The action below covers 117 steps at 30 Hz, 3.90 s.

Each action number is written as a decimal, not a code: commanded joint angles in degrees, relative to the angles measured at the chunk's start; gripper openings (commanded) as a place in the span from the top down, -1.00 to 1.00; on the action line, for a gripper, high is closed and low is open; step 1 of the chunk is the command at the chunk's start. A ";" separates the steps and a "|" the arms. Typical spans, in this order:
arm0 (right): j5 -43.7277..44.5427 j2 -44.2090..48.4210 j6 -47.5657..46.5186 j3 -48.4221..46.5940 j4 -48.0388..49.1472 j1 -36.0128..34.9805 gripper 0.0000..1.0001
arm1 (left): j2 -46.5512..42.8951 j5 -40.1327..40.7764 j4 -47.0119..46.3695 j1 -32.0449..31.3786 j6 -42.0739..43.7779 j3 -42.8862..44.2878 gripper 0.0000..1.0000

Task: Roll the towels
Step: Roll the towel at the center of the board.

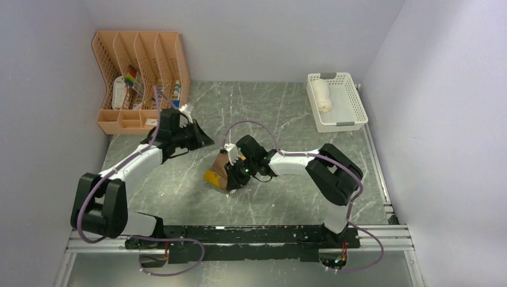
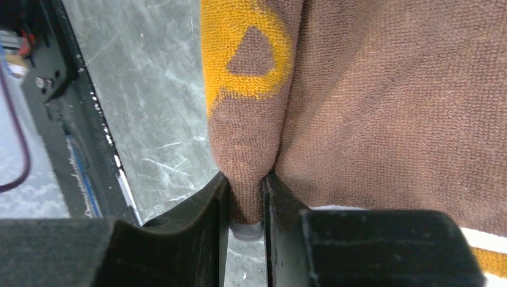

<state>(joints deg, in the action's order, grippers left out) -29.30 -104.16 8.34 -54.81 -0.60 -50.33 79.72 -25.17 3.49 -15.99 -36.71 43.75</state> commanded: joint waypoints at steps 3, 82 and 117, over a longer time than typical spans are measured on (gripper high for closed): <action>-11.85 -6.13 4.30 -2.16 -1.15 4.83 0.56 | -4.46 -2.69 3.52 3.42 2.98 1.15 0.68; 18.55 -0.51 -5.42 -8.10 -8.87 -3.67 0.42 | -3.42 -6.40 1.79 6.23 5.00 -2.65 0.68; -14.56 -13.50 1.73 -17.51 -15.93 12.46 0.13 | 12.78 -11.12 -24.47 -0.01 -4.07 -10.18 0.67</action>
<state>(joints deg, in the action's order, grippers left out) -51.20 -119.70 11.53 -72.62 -12.58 -37.60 91.13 -37.32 -18.55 -15.62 -42.26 31.46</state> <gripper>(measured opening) 0.352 0.166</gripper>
